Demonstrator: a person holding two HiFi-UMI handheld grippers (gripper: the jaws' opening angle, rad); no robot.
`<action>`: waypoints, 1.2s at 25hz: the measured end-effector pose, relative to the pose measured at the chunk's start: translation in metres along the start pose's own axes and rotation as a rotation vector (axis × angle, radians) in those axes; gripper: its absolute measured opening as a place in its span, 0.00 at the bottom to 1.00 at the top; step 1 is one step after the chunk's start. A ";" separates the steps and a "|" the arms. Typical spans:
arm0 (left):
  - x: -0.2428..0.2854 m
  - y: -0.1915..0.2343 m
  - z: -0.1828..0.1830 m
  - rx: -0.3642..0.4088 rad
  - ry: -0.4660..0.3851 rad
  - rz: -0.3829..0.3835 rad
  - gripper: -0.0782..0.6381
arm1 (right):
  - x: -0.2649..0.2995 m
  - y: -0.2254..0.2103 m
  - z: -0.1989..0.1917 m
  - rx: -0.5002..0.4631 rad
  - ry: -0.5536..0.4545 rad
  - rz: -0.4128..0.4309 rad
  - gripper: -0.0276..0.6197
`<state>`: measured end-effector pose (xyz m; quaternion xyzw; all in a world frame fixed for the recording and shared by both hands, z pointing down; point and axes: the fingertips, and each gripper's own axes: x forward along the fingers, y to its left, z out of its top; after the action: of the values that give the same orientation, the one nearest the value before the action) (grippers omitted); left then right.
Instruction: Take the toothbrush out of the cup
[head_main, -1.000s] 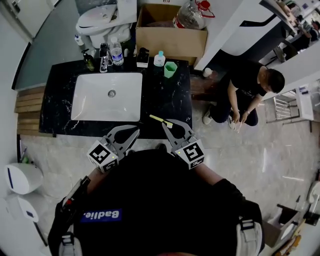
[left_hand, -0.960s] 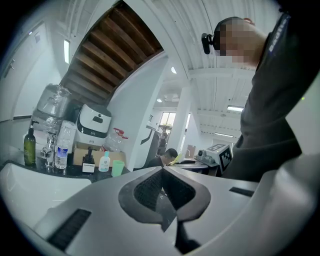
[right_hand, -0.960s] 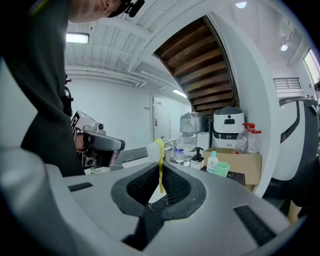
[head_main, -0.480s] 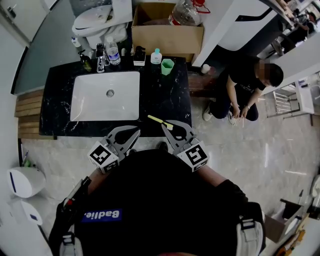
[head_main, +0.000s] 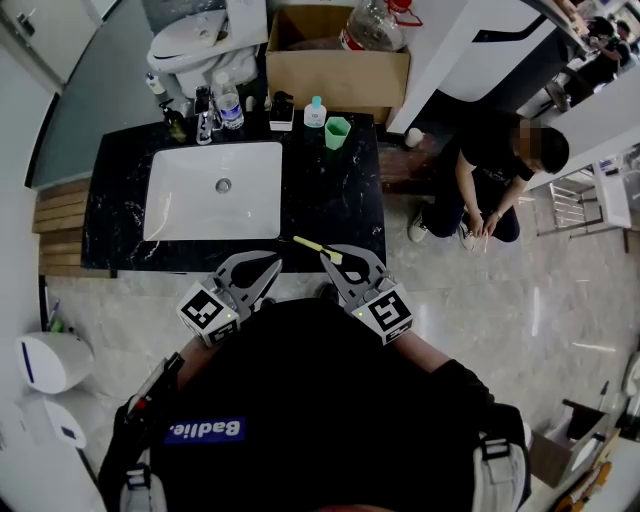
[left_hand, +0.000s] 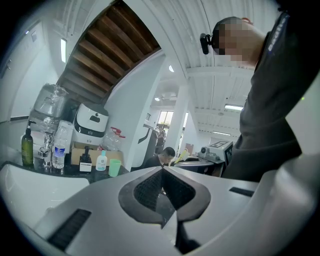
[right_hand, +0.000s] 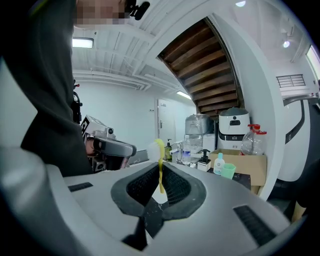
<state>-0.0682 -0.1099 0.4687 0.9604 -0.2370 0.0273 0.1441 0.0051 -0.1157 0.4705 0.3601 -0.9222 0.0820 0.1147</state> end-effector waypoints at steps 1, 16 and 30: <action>0.000 0.000 0.000 0.000 -0.001 0.001 0.12 | 0.000 0.000 0.000 0.000 0.000 0.001 0.09; 0.002 -0.003 -0.001 -0.006 -0.002 -0.004 0.12 | -0.002 0.001 0.000 -0.001 0.001 0.004 0.09; 0.002 -0.004 0.000 -0.011 -0.002 -0.005 0.12 | -0.003 -0.001 0.004 -0.010 -0.001 0.000 0.09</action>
<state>-0.0643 -0.1080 0.4678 0.9602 -0.2348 0.0246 0.1494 0.0076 -0.1151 0.4662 0.3594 -0.9228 0.0772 0.1158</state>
